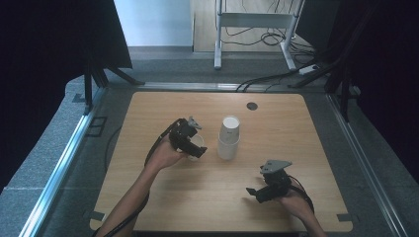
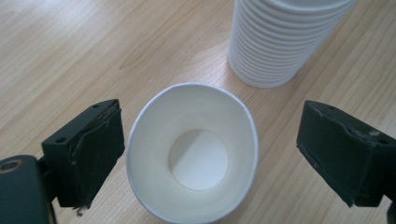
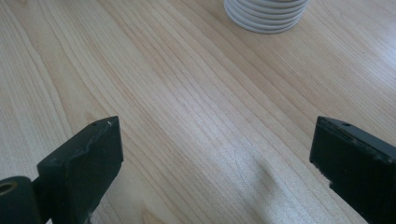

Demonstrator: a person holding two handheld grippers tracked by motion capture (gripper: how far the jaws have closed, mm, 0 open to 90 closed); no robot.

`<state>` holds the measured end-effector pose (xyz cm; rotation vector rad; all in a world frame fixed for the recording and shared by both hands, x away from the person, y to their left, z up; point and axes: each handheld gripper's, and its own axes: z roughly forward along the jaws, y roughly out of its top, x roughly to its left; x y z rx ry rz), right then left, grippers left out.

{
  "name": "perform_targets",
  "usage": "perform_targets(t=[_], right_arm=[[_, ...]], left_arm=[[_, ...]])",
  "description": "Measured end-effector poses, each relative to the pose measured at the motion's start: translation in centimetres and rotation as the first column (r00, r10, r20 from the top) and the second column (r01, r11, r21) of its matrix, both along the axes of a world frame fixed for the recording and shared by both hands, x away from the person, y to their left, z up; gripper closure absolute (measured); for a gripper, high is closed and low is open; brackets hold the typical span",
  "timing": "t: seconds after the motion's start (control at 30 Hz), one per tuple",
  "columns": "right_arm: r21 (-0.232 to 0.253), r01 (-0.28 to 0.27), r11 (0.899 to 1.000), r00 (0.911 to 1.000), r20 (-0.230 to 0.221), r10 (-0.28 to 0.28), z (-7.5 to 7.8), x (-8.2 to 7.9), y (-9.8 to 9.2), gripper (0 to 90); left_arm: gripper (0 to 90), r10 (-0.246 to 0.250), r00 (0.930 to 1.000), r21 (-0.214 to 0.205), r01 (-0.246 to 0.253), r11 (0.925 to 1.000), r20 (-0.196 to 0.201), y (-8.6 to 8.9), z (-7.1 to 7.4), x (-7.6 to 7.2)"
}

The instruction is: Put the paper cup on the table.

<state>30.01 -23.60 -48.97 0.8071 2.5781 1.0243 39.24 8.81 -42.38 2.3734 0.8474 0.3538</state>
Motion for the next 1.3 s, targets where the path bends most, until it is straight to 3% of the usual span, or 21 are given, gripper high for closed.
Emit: perform_targets(t=[0.27, 0.67, 1.3], right_arm=[[0.03, 0.004, 1.0, 1.0, -0.005, -0.004, 0.2, -0.1, -0.3, 2.3], [0.034, 0.008, 0.999, 0.9999, -0.007, -0.008, 0.3, -0.1, -0.4, 2.3], [0.034, 0.019, 0.999, 0.9998, 0.002, -0.019, 0.3, -0.1, -0.8, 2.4]], left_arm=[[6.3, -0.002, 0.9996, -0.025, 0.003, 0.9997, 0.029, 0.0, 0.3, -0.9], [4.0, -0.006, 0.9976, -0.058, 0.01, 0.9983, 0.07, 0.6, 1.4, -2.4], [1.5, 0.021, 0.9917, -0.146, -0.003, 0.9893, 0.127, 4.2, 1.2, -6.5]])
